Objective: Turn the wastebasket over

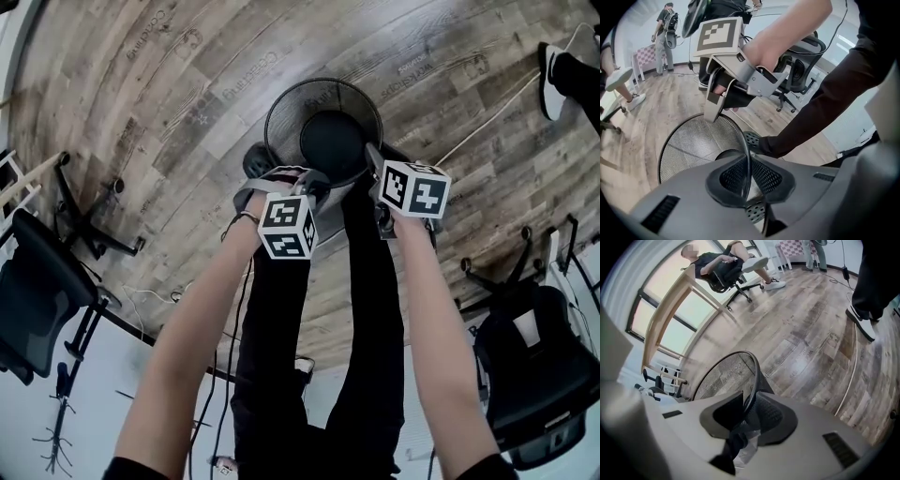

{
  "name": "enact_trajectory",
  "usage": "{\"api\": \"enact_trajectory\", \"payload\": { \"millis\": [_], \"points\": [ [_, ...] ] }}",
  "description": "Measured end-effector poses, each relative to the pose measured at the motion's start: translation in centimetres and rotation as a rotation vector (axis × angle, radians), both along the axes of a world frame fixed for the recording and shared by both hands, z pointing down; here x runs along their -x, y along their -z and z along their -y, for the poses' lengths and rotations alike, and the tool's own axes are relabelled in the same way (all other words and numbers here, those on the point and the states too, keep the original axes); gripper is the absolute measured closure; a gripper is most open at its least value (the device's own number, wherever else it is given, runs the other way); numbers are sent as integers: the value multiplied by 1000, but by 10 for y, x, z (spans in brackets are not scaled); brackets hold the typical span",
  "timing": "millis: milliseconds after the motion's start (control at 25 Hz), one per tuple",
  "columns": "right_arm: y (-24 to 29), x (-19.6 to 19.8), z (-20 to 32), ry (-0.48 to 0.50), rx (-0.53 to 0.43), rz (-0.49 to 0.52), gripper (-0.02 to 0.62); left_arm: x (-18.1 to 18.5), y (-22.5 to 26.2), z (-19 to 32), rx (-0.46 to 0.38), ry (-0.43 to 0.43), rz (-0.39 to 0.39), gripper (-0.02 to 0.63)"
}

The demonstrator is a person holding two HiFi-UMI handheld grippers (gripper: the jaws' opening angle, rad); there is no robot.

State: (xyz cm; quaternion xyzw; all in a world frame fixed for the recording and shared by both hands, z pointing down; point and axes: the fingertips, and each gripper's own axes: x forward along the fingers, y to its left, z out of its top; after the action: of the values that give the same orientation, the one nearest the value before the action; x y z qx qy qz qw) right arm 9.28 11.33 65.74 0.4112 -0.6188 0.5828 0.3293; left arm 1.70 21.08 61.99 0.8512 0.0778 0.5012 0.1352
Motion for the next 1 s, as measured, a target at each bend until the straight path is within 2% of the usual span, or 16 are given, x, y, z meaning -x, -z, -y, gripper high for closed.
{"api": "enact_trajectory", "payload": {
  "millis": [280,480,720,1000],
  "points": [
    [-4,9,62,25,-84,-37,491,11,-10,58,-69,-3,4,560],
    [-13,6,72,52,-94,-71,488,13,-24,72,-98,-35,36,558],
    [-21,6,77,74,-117,-85,488,11,-36,74,-81,-18,54,557],
    [-31,18,56,136,-110,-53,476,18,-48,56,-27,-6,70,554]
  ]
}}
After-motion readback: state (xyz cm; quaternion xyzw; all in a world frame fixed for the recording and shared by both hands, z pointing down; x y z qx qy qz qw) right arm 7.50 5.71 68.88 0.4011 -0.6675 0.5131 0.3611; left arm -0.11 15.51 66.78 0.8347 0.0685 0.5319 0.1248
